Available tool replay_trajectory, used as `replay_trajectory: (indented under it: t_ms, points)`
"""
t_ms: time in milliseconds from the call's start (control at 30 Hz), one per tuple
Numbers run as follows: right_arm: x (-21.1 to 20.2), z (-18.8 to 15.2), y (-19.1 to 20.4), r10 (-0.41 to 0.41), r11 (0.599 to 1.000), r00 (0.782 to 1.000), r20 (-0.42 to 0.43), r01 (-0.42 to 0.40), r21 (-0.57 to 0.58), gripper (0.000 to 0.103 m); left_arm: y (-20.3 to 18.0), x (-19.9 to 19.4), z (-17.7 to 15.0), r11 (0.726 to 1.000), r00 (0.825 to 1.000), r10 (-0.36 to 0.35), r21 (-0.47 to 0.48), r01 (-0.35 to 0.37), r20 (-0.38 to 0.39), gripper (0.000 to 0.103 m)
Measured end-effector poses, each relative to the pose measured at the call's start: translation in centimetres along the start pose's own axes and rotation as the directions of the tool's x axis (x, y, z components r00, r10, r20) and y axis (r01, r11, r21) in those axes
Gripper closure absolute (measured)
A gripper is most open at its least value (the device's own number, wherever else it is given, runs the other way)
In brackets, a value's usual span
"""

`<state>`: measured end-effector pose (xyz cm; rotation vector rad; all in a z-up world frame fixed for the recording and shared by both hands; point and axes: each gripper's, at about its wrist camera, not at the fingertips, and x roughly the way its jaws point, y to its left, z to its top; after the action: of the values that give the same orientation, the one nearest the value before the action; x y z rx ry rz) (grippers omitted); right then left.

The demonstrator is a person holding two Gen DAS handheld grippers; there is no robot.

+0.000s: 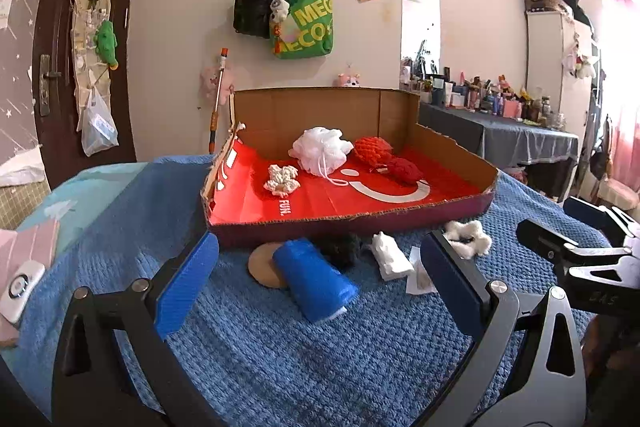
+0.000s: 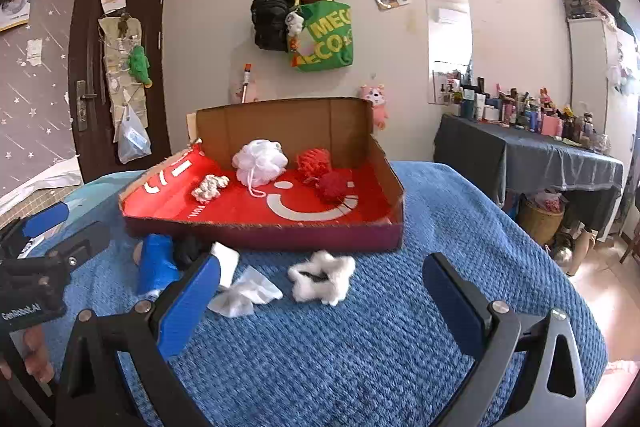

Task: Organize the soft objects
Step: 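Withdraw both tools from the box toward the remaining items, then grasp the blue roll with the left tool while the right tool grasps the white fluffy star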

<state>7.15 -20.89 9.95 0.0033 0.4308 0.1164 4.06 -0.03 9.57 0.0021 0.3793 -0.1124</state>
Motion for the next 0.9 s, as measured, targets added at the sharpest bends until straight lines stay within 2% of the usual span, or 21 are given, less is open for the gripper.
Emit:
replay_trajectory:
  t_ms: [200,500,767,900]
  points:
    - [0.0,-1.8,0.1,-0.016,1.000,1.000,0.004,0.016,-0.022,0.000,0.1,0.1,-1.7,1.000,1.000,0.002,-0.014,-0.002,0.006,0.000]
    - [1.4,-3.5,-0.1,0.011,1.000,0.999,-0.050,-0.010,0.012,0.000,0.3,0.9,-2.5,1.000,1.000,0.003,-0.026,-0.003,-0.028,0.000]
    - [1.9,-3.4,-0.3,0.009,1.000,0.997,-0.072,-0.007,0.018,0.000,0.2,1.4,-2.4,1.000,0.998,0.009,-0.013,-0.010,-0.068,0.000]
    - [2.5,-2.9,-0.9,0.038,0.998,0.993,-0.110,-0.033,0.044,0.000,0.3,1.6,-1.9,1.000,0.996,0.006,-0.007,-0.006,-0.088,0.000]
